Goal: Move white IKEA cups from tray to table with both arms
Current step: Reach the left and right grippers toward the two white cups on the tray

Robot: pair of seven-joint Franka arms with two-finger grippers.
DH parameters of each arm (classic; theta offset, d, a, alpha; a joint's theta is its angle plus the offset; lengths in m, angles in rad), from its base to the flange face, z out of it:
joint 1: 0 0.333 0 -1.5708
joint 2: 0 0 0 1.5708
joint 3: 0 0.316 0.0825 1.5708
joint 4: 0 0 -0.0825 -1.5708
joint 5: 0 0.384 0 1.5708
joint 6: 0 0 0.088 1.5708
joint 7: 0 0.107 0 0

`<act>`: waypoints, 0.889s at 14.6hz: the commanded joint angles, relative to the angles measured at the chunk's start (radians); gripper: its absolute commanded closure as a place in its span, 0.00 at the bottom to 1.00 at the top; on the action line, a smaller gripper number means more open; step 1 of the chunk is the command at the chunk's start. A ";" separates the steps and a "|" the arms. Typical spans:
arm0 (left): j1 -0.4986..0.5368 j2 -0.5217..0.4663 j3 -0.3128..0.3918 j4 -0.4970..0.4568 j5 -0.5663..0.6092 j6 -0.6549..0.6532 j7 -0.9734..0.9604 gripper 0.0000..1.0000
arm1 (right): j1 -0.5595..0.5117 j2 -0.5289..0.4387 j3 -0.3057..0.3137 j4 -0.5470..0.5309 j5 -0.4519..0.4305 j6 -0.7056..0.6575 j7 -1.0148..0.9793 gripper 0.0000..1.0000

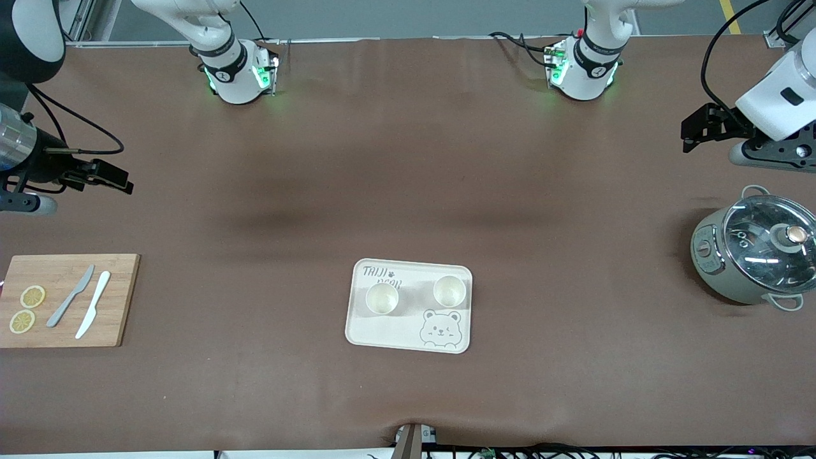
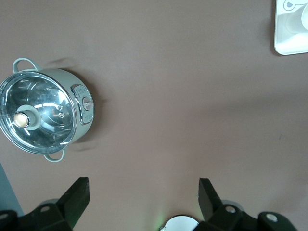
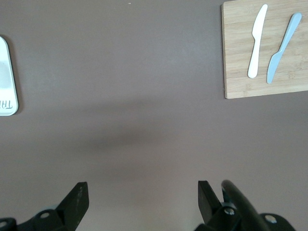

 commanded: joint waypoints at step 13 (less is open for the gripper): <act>-0.129 0.328 -0.164 0.163 -0.033 0.248 -0.399 0.00 | 0.013 -0.021 -0.002 -0.049 -0.018 0.044 0.012 0.00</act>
